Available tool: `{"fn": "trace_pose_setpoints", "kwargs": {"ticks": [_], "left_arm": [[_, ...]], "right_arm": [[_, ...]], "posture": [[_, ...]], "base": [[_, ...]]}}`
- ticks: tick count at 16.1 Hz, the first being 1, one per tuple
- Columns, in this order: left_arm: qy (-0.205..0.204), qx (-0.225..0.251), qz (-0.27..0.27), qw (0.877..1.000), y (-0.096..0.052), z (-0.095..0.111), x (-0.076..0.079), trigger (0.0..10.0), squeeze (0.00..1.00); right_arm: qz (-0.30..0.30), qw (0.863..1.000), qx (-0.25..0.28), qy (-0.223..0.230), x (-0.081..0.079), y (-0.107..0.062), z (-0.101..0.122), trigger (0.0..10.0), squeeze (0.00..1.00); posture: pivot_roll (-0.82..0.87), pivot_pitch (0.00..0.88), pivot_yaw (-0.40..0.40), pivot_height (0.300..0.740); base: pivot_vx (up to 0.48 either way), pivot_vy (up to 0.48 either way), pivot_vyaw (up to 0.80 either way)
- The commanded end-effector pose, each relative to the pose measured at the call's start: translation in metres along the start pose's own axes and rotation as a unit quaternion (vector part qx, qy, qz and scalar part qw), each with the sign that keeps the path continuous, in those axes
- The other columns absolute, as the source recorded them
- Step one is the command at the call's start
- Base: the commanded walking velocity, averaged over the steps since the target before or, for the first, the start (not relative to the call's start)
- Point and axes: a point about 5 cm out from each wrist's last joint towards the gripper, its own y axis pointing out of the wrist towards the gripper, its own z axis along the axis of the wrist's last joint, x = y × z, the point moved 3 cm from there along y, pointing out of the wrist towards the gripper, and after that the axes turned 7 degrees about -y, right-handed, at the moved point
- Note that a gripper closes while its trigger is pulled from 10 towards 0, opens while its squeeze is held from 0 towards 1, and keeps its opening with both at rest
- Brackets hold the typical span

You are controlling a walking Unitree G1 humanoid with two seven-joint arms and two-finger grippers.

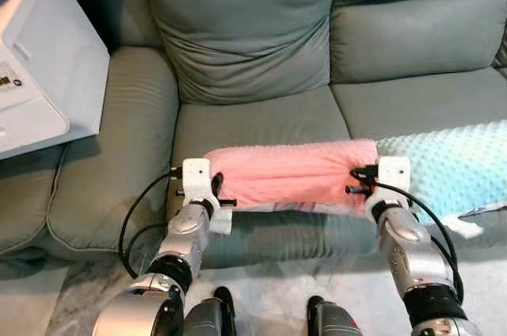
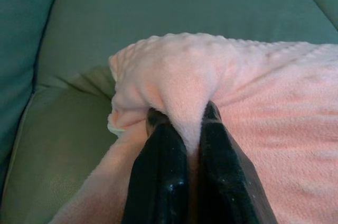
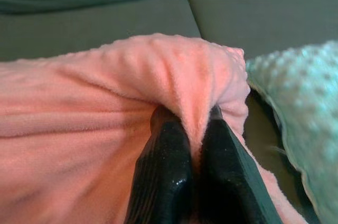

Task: Move the pillow to the sofa

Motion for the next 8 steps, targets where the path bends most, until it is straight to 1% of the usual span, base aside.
{"fn": "trace_pose_setpoints", "kwargs": {"ticks": [1,4,7,8], "left_arm": [[-0.016,0.016,0.049,0.999,-0.002,0.009,-0.027,10.0,0.00],[-0.043,0.046,0.074,0.995,0.002,0.032,-0.041,10.0,0.00],[-0.051,0.058,0.082,0.994,0.004,0.043,-0.046,10.0,0.00],[-0.053,0.057,0.084,0.993,0.004,0.043,-0.046,10.0,0.00]], "right_arm": [[-0.017,0.999,0.027,-0.002,0.007,0.001,0.009,10.0,0.00],[-0.019,0.998,0.063,-0.010,0.002,0.009,0.025,10.0,0.00],[-0.021,0.997,0.079,-0.015,-0.002,0.013,0.031,10.0,0.00],[-0.023,0.996,0.080,-0.017,-0.002,0.014,0.031,10.0,0.00]], "posture": [[-0.07,0.305,0.116,0.740],[-0.07,0.315,0.116,0.740],[-0.07,0.322,0.114,0.740],[-0.07,0.323,0.114,0.740]], "base": [[0.000,0.000,0.00],[0.000,0.000,0.00],[0.000,0.000,0.00],[0.000,0.000,0.00]]}}
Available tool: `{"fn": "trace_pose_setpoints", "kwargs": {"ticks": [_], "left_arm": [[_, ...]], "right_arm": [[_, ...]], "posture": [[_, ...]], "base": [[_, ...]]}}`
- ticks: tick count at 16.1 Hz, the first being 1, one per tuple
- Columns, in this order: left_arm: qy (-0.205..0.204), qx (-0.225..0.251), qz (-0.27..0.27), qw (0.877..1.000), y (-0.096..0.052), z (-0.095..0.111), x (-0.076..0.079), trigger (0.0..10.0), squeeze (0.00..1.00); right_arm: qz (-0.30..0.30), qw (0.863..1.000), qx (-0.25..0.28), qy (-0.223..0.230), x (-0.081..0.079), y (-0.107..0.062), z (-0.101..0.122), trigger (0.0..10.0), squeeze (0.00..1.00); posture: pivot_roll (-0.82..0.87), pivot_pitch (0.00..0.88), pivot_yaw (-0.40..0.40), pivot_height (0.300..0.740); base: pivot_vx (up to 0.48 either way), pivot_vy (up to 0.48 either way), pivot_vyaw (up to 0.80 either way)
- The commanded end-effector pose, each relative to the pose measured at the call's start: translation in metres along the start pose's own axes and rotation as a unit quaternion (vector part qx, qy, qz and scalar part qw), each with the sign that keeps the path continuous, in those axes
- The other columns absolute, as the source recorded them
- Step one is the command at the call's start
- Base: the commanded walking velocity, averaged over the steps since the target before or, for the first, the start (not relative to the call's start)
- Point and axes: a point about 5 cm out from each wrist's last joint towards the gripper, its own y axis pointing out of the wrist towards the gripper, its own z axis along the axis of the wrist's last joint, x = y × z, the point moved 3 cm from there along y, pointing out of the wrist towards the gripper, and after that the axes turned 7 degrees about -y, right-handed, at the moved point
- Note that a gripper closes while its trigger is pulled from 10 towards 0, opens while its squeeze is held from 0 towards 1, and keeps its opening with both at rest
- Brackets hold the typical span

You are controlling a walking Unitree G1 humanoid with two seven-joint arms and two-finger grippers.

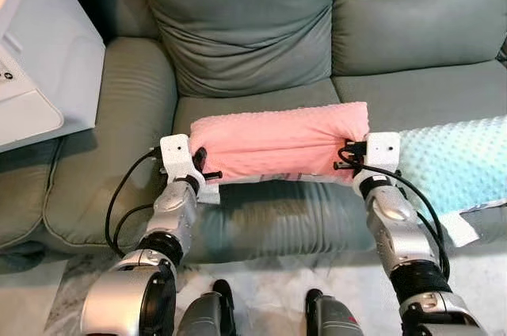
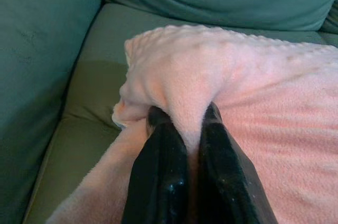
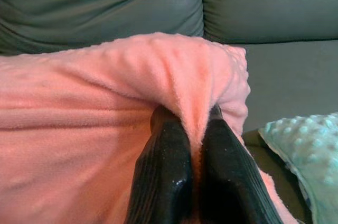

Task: Move the pillow to the sofa

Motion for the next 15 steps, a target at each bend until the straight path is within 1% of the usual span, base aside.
{"fn": "trace_pose_setpoints", "kwargs": {"ticks": [1,2,3,4,6,7,8,9,10,11,12,13,15], "left_arm": [[0.000,0.005,0.059,0.998,-0.004,0.003,-0.031,10.0,0.00],[0.008,0.002,0.069,0.998,-0.004,0.001,-0.033,10.0,0.00],[0.000,-0.004,0.086,0.996,-0.006,-0.003,-0.038,10.0,0.00],[-0.010,-0.005,0.089,0.996,-0.007,-0.004,-0.039,10.0,0.00],[-0.004,-0.002,0.092,0.996,-0.007,-0.003,-0.041,10.0,0.00],[-0.010,0.003,0.094,0.995,-0.006,0.001,-0.042,10.0,0.16],[-0.017,0.007,0.089,0.996,-0.005,0.004,-0.040,10.0,0.36],[-0.021,0.011,0.084,0.996,-0.004,0.006,-0.037,10.0,0.37],[-0.026,0.015,0.075,0.997,-0.002,0.008,-0.034,10.0,0.69],[-0.029,0.015,0.069,0.997,-0.002,0.009,-0.031,10.0,0.75],[-0.032,0.015,0.066,0.997,-0.001,0.008,-0.029,10.0,1.00],[-0.037,0.014,0.061,0.997,-0.001,0.007,-0.026,10.0,1.00],[-0.041,0.012,0.059,0.997,-0.002,0.004,-0.024,10.0,1.00]], "right_arm": [[-0.036,0.999,0.002,0.003,0.013,-0.001,-0.002,10.0,0.00],[-0.031,0.999,0.004,0.010,0.012,0.000,-0.002,10.0,0.00],[-0.026,1.000,0.011,0.008,0.009,0.001,0.000,10.0,0.00],[-0.026,1.000,0.013,0.007,0.007,0.002,0.001,10.0,0.00],[-0.026,0.999,0.017,0.009,0.005,0.004,0.003,10.0,0.00],[-0.025,0.999,0.021,0.011,0.003,0.006,0.006,10.0,0.00],[-0.024,0.999,0.024,0.011,0.002,0.007,0.008,10.0,0.00],[-0.023,0.999,0.028,0.010,0.001,0.008,0.010,10.0,0.00],[-0.022,0.999,0.032,0.005,0.000,0.009,0.012,10.0,0.00],[-0.021,0.999,0.033,0.005,-0.001,0.010,0.013,10.0,0.00],[-0.022,0.999,0.035,0.007,-0.001,0.010,0.014,10.0,0.00],[-0.026,0.999,0.039,0.010,0.000,0.010,0.015,10.0,1.00],[-0.031,0.999,0.041,0.007,0.001,0.010,0.015,10.0,1.00]], "posture": [[-0.07,0.324,0.114,0.740],[-0.07,0.328,0.113,0.740],[-0.07,0.331,0.113,0.740],[-0.07,0.332,0.112,0.740],[-0.07,0.336,0.111,0.740],[-0.07,0.337,0.110,0.740],[-0.07,0.337,0.109,0.740],[-0.06,0.338,0.108,0.740],[-0.06,0.341,0.108,0.740],[-0.06,0.342,0.109,0.740],[-0.06,0.343,0.109,0.740],[-0.07,0.344,0.109,0.740],[-0.07,0.345,0.108,0.740]], "base": [[0.000,0.000,0.00],[0.000,0.000,0.00],[0.000,0.000,0.00],[0.000,0.000,0.00],[0.000,0.000,0.00],[0.000,0.000,0.00],[0.000,0.000,0.00],[0.000,0.000,0.00],[0.000,0.000,0.00],[0.000,0.000,0.00],[0.000,0.000,0.00],[0.000,0.000,0.00],[0.000,0.000,0.00]]}}
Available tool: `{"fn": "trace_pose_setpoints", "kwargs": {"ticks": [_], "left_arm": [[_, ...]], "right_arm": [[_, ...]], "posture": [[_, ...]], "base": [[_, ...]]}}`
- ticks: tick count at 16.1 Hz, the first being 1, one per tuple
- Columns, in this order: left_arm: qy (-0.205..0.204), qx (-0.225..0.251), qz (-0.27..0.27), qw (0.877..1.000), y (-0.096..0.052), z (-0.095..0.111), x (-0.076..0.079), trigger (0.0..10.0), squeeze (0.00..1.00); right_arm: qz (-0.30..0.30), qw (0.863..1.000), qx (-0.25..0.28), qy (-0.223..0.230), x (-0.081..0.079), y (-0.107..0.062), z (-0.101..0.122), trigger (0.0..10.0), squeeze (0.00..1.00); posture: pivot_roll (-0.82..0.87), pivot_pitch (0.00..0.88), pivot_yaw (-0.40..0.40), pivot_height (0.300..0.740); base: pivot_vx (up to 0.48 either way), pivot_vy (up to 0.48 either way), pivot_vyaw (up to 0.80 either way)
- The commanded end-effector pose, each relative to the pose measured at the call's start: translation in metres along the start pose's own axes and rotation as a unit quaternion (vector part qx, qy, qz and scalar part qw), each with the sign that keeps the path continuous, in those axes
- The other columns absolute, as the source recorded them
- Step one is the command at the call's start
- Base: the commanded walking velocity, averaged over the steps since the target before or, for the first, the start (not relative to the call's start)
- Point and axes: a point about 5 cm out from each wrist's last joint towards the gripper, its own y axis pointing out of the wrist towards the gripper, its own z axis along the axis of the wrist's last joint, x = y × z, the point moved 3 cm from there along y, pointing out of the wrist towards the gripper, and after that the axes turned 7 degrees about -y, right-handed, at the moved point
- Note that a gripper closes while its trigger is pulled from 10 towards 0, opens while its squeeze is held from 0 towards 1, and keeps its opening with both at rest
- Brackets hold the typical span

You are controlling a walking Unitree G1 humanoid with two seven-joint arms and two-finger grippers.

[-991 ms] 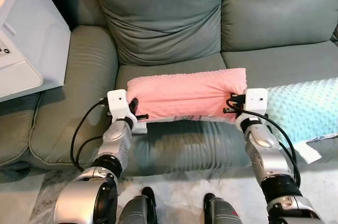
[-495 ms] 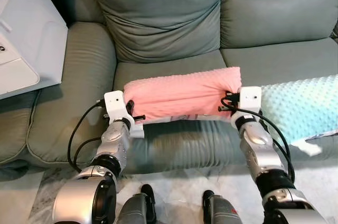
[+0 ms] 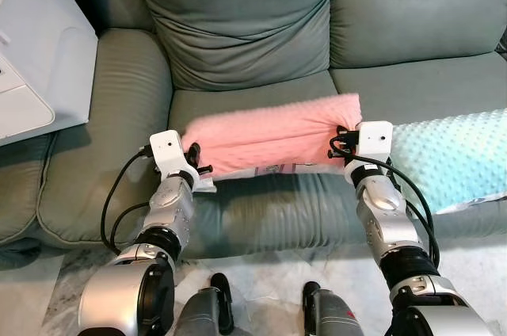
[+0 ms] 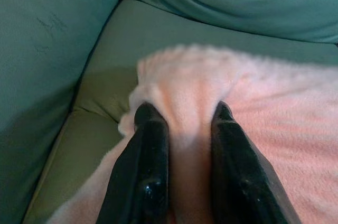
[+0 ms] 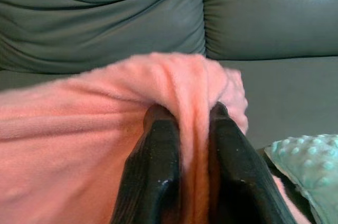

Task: Move the pillow to the sofa

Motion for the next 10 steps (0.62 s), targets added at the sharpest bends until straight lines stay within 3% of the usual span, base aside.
{"fn": "trace_pose_setpoints", "kwargs": {"ticks": [1,10], "left_arm": [[-0.008,-0.006,0.026,1.000,-0.004,-0.007,-0.018,10.0,1.00],[0.007,-0.033,0.020,0.999,-0.019,-0.033,-0.039,10.0,1.00]], "right_arm": [[-0.026,1.000,-0.003,0.001,0.011,-0.002,-0.004,10.0,1.00],[-0.022,1.000,0.001,0.009,0.005,-0.001,-0.003,10.0,1.00]], "posture": [[-0.07,0.347,0.108,0.740],[-0.06,0.341,0.109,0.740]], "base": [[0.000,0.000,0.00],[0.000,0.000,0.00]]}}
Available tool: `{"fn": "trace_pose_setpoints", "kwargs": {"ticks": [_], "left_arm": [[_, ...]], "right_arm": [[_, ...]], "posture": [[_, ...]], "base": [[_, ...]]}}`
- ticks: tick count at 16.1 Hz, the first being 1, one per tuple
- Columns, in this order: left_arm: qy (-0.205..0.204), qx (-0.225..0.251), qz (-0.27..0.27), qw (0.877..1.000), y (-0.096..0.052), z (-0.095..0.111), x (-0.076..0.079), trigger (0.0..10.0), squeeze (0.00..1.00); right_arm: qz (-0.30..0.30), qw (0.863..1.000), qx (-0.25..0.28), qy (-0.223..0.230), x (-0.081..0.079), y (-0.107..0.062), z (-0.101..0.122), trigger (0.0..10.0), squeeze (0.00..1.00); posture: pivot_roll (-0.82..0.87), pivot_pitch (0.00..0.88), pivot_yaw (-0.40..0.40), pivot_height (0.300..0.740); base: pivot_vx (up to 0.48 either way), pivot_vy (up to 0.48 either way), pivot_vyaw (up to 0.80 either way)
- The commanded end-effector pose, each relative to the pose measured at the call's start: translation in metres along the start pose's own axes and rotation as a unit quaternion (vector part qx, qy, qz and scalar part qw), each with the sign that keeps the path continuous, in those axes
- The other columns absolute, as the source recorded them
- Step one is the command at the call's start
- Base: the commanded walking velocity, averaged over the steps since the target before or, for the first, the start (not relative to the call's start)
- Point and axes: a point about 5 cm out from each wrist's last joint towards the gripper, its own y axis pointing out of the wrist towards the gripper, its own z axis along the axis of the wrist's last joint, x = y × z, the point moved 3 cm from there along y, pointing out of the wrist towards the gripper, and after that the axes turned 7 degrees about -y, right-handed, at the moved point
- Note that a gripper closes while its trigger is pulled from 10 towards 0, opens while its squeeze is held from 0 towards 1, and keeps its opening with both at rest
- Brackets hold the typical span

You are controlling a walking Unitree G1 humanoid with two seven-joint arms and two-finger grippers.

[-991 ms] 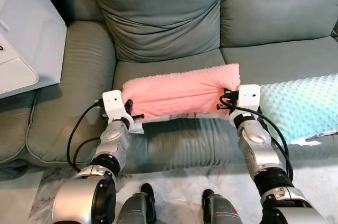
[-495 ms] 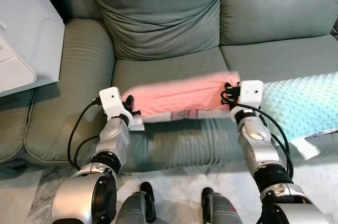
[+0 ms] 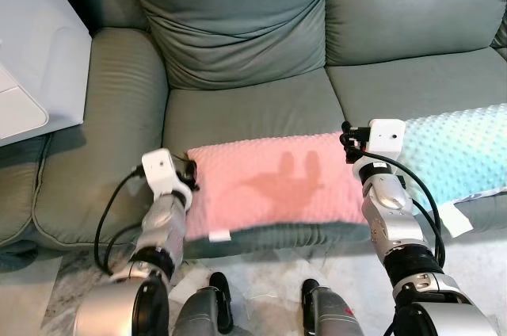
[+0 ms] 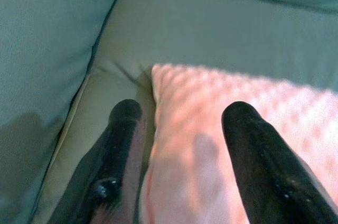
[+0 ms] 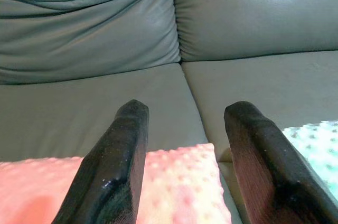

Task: Move the pillow to the sofa

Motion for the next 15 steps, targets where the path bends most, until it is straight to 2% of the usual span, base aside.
{"fn": "trace_pose_setpoints", "kwargs": {"ticks": [1,3,5,6,7,11,12,15], "left_arm": [[0.012,-0.004,0.000,1.000,-0.004,-0.003,-0.011,10.0,1.00],[0.031,-0.017,-0.013,0.999,-0.006,-0.004,-0.020,10.0,1.00],[0.058,-0.050,-0.051,0.996,-0.013,-0.012,-0.031,10.0,1.00],[0.067,-0.055,-0.058,0.994,-0.015,-0.014,-0.032,10.0,1.00],[0.115,-0.076,-0.092,0.986,-0.023,-0.021,-0.039,10.0,1.00],[0.143,-0.079,-0.137,0.977,-0.046,-0.019,-0.048,10.0,1.00],[0.158,-0.095,-0.164,0.969,-0.058,-0.020,-0.047,10.0,1.00],[0.192,-0.145,-0.227,0.944,-0.079,-0.034,-0.040,10.0,1.00]], "right_arm": [[0.009,1.000,-0.007,0.003,-0.005,-0.003,-0.005,10.0,1.00],[0.013,1.000,-0.018,0.006,-0.004,-0.005,-0.008,10.0,1.00],[0.035,0.998,-0.052,-0.004,-0.008,-0.018,-0.019,10.0,1.00],[0.040,0.998,-0.057,-0.006,-0.008,-0.021,-0.021,10.0,1.00],[0.058,0.995,-0.083,-0.014,-0.010,-0.037,-0.031,10.0,1.00],[0.086,0.987,-0.135,-0.024,-0.010,-0.078,-0.042,10.0,1.00],[0.103,0.983,-0.152,-0.016,-0.012,-0.093,-0.045,10.0,1.00],[0.140,0.971,-0.193,-0.008,-0.016,-0.115,-0.055,10.0,1.00]], "posture": [[-0.05,0.338,0.108,0.740],[-0.05,0.333,0.107,0.740],[-0.04,0.320,0.102,0.740],[-0.04,0.319,0.102,0.740],[-0.04,0.313,0.100,0.740],[-0.04,0.297,0.095,0.740],[-0.04,0.293,0.091,0.740],[-0.03,0.290,0.088,0.740]], "base": [[0.000,0.000,0.00],[0.000,0.000,0.00],[0.000,0.000,0.00],[0.000,0.000,0.00],[0.000,0.000,0.00],[0.000,0.000,0.00],[0.000,0.000,0.00],[0.000,0.000,0.00]]}}
